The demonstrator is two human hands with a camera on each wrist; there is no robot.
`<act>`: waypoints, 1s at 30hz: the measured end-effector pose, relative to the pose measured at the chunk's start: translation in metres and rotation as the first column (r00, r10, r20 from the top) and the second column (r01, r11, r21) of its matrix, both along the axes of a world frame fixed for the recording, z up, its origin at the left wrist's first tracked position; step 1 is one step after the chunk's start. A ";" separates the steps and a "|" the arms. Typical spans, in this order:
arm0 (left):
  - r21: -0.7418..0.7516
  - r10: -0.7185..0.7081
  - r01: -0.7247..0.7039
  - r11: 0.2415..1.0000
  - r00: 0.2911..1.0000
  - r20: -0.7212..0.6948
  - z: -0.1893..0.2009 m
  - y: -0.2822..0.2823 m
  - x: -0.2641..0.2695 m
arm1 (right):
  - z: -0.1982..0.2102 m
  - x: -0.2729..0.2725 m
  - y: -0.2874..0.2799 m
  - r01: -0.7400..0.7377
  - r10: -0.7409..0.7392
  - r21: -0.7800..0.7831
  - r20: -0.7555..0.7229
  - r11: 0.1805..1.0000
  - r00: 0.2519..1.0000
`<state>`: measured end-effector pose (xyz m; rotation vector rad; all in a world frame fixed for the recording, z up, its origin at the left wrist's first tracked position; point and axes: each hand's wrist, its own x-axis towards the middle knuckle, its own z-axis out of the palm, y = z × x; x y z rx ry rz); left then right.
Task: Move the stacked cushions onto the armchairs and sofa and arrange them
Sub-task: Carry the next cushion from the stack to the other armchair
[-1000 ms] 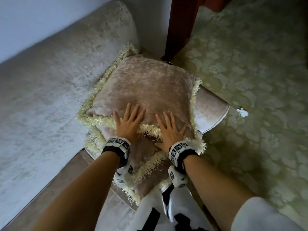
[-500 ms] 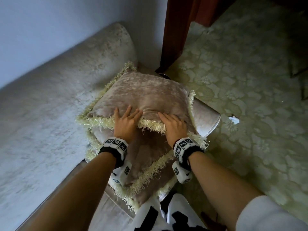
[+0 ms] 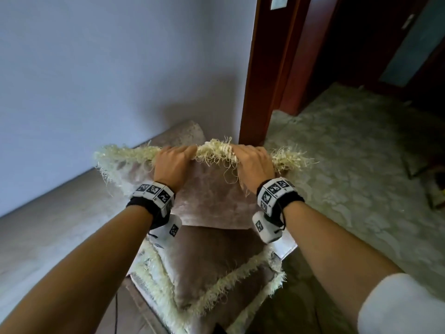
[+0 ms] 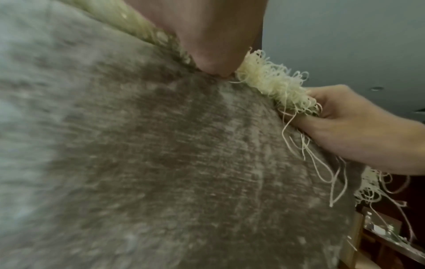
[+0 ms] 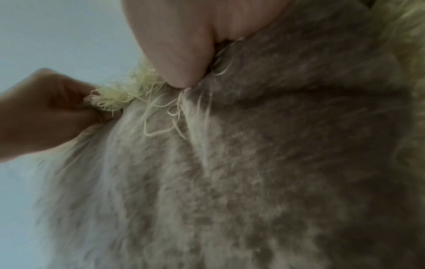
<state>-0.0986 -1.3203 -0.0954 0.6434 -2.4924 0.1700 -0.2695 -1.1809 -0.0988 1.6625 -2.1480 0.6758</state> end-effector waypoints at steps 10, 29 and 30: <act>0.260 0.073 -0.138 0.956 0.967 0.246 -0.028 0.008 0.041 | -0.036 0.028 -0.011 -0.165 0.135 0.522 0.096 0.837 0.986; 0.388 0.497 -0.496 0.777 0.861 0.107 -0.010 0.039 0.139 | 0.000 0.081 -0.010 -0.108 0.106 0.252 0.021 0.962 0.994; 0.376 0.525 -0.514 0.771 0.847 0.083 -0.005 0.045 0.145 | 0.008 0.084 -0.012 -0.132 0.130 0.227 0.025 0.965 0.991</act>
